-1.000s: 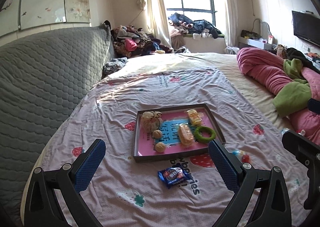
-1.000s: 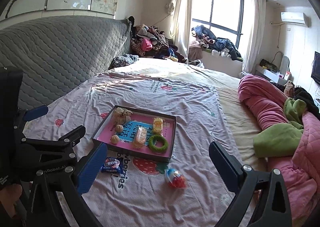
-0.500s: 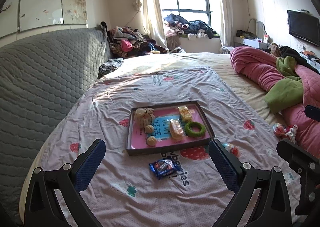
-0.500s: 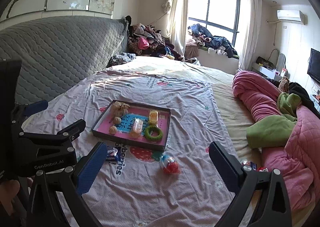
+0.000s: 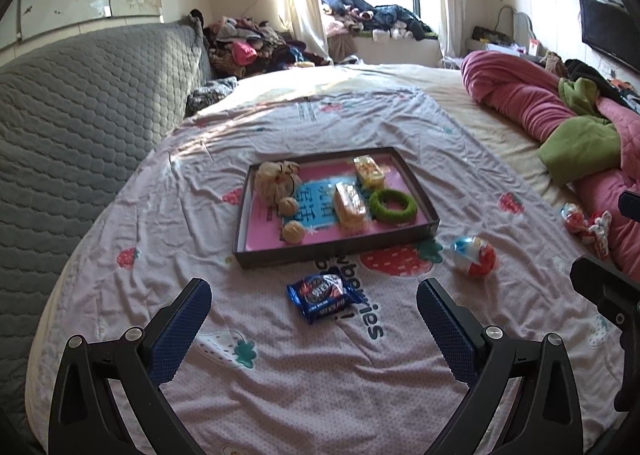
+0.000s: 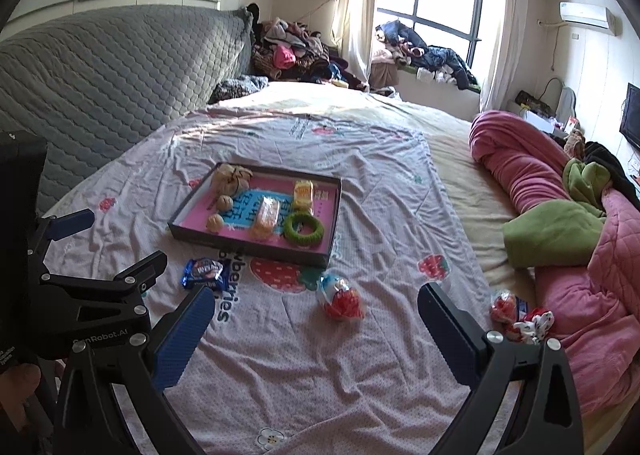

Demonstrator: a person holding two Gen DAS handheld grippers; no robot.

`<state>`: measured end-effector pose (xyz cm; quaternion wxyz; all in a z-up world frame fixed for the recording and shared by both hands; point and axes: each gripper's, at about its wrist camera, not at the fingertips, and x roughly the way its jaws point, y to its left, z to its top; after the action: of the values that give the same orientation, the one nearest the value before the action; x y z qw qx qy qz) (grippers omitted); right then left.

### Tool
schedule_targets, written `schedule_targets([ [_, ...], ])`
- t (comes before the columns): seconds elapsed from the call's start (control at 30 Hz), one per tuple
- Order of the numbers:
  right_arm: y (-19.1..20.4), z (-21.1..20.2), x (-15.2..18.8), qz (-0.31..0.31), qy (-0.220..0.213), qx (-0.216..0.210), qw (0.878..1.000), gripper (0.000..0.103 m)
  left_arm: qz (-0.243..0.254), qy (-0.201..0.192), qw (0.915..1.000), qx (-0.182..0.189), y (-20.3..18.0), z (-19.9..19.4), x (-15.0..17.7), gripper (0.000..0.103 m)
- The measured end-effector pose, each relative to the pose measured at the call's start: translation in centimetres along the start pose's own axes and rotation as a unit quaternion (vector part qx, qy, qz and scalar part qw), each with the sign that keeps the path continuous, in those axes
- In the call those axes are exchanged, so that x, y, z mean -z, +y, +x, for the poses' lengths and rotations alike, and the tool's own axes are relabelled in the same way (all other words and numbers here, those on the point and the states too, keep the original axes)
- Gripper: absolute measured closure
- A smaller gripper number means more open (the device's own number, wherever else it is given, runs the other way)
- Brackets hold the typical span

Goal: Organize objects
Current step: 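Move left tool over the blue biscuit pack while right tool approaches the toy egg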

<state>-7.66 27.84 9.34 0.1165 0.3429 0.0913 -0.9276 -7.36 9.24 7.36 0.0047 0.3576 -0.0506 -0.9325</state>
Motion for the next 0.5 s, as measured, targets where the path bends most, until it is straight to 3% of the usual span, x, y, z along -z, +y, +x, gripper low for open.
schedule_targets([
  [0.5, -0.3, 6.3, 1.7, 0.008, 0.046, -0.009, 0.999, 0.001, 0.003, 0.045, 0.9990, 0.007, -0.3, 5.9, 1.7, 0.001],
])
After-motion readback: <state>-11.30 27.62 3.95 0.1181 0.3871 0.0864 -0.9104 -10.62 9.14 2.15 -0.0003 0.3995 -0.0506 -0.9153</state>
